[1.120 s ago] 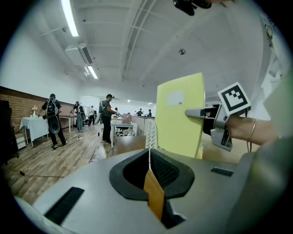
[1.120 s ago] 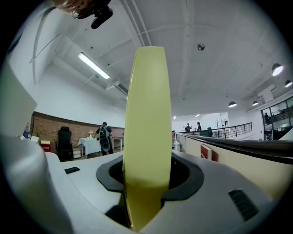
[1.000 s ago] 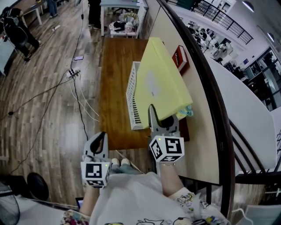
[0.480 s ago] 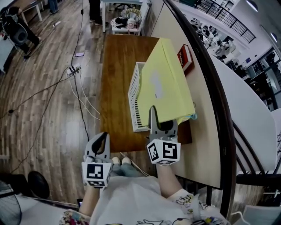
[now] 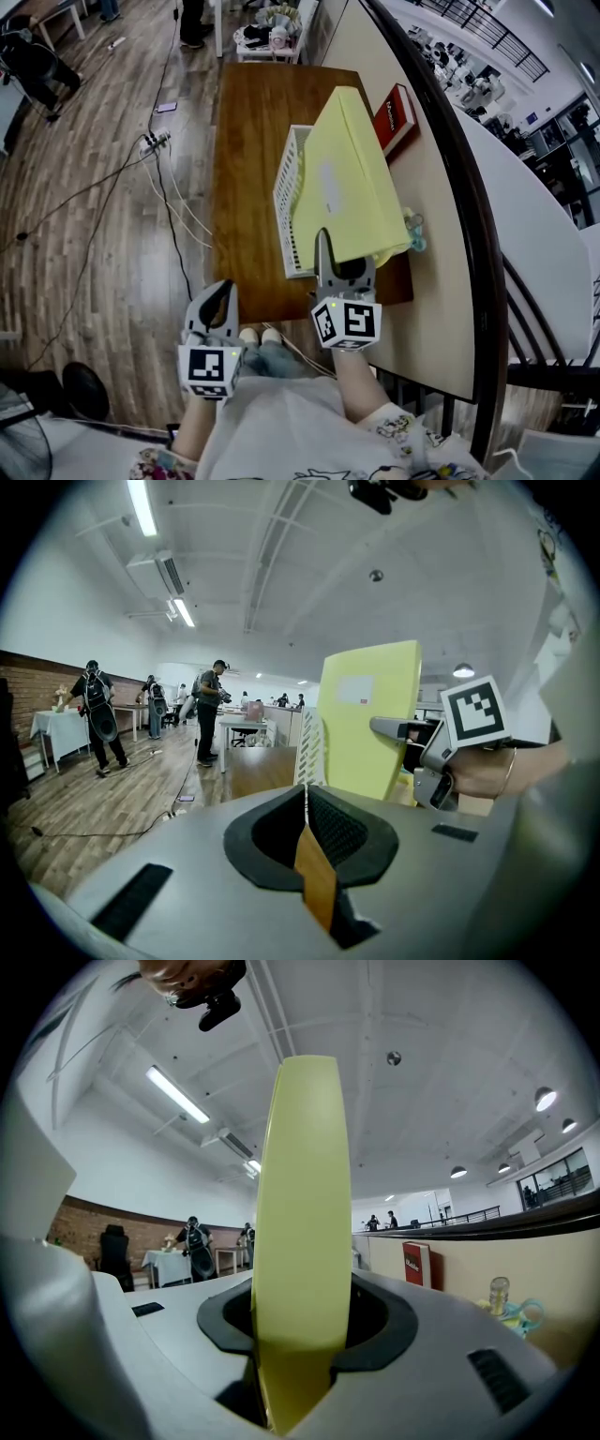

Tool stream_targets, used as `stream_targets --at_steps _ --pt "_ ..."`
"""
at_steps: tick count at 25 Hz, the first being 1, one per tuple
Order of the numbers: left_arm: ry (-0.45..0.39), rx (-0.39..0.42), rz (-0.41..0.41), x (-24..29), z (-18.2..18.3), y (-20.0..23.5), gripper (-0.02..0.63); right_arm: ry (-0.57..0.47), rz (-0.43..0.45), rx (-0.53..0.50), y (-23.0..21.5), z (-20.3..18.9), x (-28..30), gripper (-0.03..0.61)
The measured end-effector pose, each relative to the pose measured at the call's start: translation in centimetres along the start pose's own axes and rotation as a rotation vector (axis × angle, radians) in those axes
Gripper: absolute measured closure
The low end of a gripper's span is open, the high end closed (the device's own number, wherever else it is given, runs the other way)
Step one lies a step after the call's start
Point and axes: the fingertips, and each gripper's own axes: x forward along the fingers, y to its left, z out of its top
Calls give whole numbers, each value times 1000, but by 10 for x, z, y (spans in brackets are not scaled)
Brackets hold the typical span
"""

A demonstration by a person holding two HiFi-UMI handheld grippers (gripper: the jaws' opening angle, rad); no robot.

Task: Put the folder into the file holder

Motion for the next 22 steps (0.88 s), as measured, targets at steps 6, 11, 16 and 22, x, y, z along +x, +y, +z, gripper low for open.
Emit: stream_targets --at_steps 6,11,16,22 --pt "19 3 1 4 -4 0 603 40 -4 -3 -6 -16 5 407" --pt "27 7 10 5 -6 3 603 77 1 -22 -5 -29 6 407" --pt "33 6 13 8 -7 6 603 115 12 -37 -2 -44 9 407" --pt "38 11 16 11 -8 6 603 139 25 -49 -2 -55 9 403"
